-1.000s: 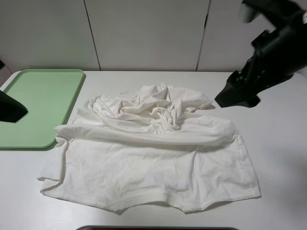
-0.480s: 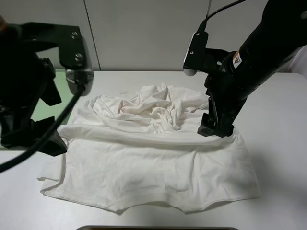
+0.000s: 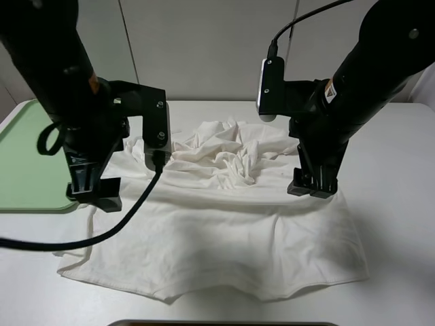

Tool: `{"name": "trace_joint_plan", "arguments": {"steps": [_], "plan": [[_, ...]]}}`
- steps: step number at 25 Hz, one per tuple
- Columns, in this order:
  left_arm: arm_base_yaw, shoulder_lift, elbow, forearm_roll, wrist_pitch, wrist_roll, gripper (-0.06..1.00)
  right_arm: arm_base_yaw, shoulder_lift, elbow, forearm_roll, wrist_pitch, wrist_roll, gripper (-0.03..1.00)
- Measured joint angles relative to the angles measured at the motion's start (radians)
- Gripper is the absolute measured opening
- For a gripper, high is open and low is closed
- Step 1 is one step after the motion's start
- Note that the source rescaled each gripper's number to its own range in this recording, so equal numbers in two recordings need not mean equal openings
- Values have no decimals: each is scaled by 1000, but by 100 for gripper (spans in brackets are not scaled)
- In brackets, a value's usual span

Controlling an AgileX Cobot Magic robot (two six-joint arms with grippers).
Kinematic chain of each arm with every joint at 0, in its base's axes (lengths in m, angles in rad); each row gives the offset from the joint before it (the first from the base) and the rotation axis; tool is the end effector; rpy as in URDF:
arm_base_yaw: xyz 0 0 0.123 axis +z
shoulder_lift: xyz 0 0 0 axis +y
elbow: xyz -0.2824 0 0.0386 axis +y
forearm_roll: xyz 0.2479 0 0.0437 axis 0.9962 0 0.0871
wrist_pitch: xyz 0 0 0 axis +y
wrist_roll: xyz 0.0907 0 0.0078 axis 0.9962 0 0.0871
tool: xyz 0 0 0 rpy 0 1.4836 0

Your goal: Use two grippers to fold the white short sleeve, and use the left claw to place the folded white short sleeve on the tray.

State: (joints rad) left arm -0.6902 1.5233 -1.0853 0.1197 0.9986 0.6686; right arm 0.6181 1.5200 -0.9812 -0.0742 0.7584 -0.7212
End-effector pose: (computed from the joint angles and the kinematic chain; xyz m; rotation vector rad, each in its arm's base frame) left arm 0.2281 -0.1765 0.2530 1.8920 2.2181 0.1538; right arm 0.2403 0.1651 0.2322 -1.7753 2.1425 -0.1107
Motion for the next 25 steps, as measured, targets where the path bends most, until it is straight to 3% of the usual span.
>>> {"name": "trace_joint_plan", "arguments": {"steps": [3,9,25], "plan": [[36,71,0,18,-84,40,96,0,0,0,-10,-3,-23,100],[100,177,0,23,-150,131,96,0,1,0,-14,-41,-39,100],[243,190,31,-9,-311,311,96,0,189,-1,-15,-98,-43,100]]}}
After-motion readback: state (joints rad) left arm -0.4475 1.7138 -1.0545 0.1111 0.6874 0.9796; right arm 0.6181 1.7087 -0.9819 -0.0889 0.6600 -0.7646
